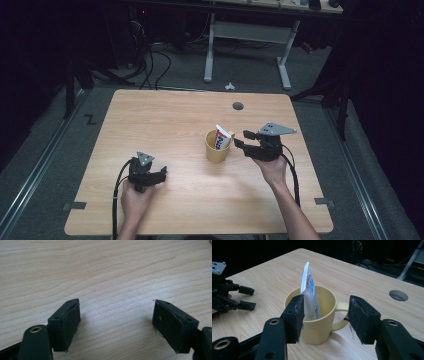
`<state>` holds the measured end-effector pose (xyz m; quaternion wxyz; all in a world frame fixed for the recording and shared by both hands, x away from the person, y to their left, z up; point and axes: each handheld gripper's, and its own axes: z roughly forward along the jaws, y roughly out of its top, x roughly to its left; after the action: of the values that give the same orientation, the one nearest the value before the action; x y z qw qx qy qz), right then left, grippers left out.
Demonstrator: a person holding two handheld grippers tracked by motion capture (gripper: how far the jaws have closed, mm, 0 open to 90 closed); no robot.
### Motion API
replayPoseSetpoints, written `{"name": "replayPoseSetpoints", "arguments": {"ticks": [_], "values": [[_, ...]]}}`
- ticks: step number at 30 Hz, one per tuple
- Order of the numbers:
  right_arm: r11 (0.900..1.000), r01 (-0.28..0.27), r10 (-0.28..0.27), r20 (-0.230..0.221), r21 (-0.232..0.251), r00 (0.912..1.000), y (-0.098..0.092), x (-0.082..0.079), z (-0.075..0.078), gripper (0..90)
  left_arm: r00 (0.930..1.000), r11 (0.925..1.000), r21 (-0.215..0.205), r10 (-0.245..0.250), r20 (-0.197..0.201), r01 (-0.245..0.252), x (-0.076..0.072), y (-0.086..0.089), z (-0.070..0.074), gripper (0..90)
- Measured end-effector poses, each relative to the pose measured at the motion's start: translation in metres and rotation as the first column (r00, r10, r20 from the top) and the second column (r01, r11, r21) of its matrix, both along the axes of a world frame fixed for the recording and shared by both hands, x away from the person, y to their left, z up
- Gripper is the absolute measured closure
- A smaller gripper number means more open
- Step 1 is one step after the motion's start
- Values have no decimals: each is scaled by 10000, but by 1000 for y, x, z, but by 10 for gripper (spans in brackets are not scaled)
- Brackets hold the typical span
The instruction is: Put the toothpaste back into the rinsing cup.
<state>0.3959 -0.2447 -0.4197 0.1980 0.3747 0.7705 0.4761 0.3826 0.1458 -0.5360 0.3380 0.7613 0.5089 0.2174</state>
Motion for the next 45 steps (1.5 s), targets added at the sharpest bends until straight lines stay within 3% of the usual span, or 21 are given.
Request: {"name": "replayPoseSetpoints", "arguments": {"ticks": [45], "values": [[9968,711,-712,15,372,9975,-35,-12,0,475,10000,10000,-4,-1,-1,1,0,0,0,228]]}}
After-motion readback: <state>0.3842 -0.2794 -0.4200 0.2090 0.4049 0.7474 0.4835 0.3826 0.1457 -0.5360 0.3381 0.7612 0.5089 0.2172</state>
